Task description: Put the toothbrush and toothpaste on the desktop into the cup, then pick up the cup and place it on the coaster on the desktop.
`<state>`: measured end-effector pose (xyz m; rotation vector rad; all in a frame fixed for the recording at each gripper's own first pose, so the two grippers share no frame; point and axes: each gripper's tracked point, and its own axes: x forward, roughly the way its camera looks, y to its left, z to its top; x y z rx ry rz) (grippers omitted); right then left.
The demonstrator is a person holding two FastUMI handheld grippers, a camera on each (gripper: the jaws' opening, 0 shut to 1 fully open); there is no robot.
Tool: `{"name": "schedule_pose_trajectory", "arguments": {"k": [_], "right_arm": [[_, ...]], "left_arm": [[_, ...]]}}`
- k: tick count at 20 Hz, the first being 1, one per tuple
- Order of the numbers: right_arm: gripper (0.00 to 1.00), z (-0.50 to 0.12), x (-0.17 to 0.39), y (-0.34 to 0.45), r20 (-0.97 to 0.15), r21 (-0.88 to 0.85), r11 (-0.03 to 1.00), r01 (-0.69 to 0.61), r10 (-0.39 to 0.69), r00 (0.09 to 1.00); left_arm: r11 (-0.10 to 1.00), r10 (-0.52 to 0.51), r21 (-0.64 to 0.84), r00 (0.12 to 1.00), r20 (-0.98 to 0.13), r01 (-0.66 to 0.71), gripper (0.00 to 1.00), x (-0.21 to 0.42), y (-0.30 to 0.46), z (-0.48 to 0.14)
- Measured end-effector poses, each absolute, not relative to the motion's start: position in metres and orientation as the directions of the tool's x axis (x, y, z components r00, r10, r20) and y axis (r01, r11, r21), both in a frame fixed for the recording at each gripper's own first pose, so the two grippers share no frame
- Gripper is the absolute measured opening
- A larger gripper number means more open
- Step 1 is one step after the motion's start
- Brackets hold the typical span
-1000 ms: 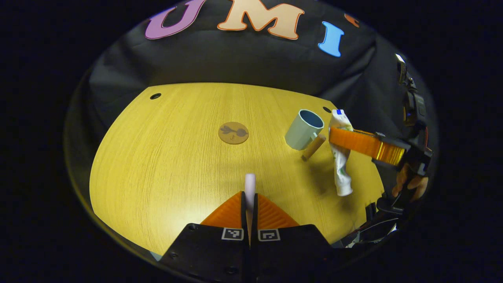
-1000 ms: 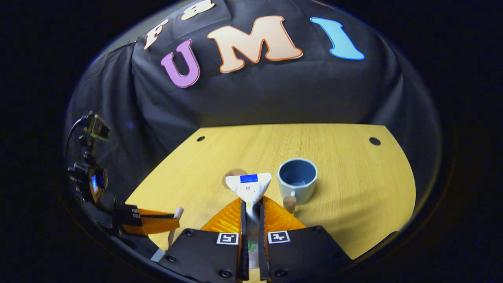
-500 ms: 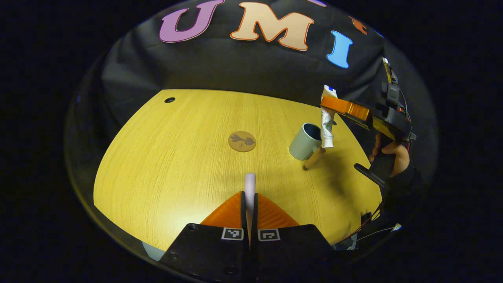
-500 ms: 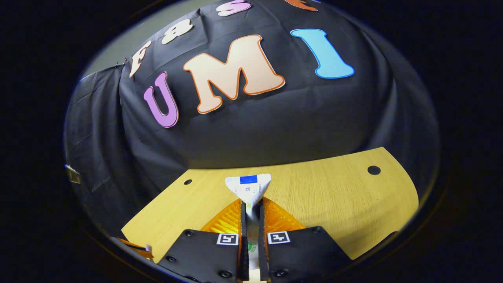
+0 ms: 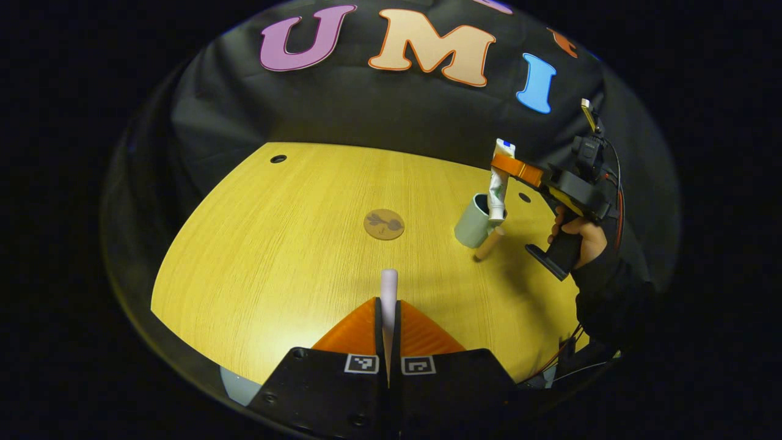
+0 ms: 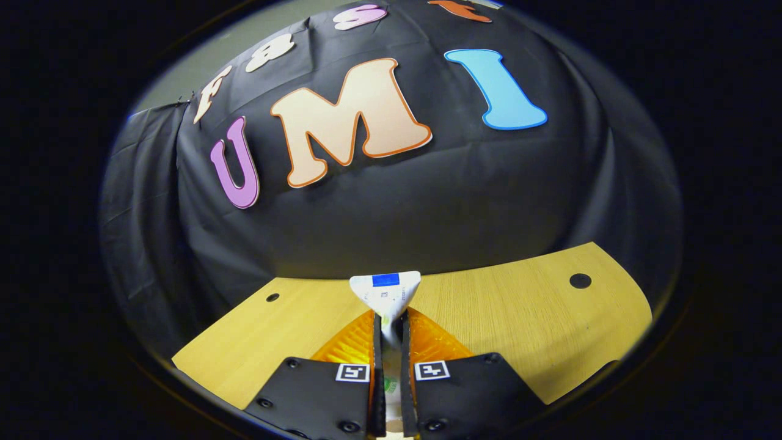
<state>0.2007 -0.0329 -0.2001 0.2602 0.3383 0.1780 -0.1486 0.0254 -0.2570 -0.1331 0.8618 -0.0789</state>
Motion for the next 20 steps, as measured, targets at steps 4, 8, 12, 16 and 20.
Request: {"name": "schedule_pose_trajectory", "arguments": {"k": [4,8,12,16,20], "right_arm": [[0.12,-0.192,0.226,-0.05,-0.27,0.304,0.948,-0.089,0.175,0.947],[0.14,-0.233,0.226,-0.052,-0.37,0.258,0.962,-0.091,0.185,0.91],[0.17,-0.247,0.22,-0.048,-0.402,0.234,0.965,-0.117,0.205,0.892],[0.35,-0.246,0.203,-0.046,-0.416,0.248,0.96,-0.133,0.23,0.88],[0.91,-0.218,0.177,-0.064,-0.374,0.271,0.954,-0.131,0.23,0.898]], "left_arm": [[0.989,-0.124,-0.147,0.662,-0.739,0.021,0.0,-0.157,0.025,-0.256],[0.988,-0.128,-0.152,0.665,-0.735,0.022,0.0,-0.139,0.016,-0.25],[0.987,-0.145,-0.151,0.683,-0.716,0.052,0.0,-0.123,0.003,-0.247],[0.981,-0.189,-0.163,0.71,-0.678,0.105,0.0,-0.095,-0.017,-0.239],[0.971,-0.238,-0.165,0.738,-0.631,0.172,0.0,-0.056,-0.044,-0.229]]}}
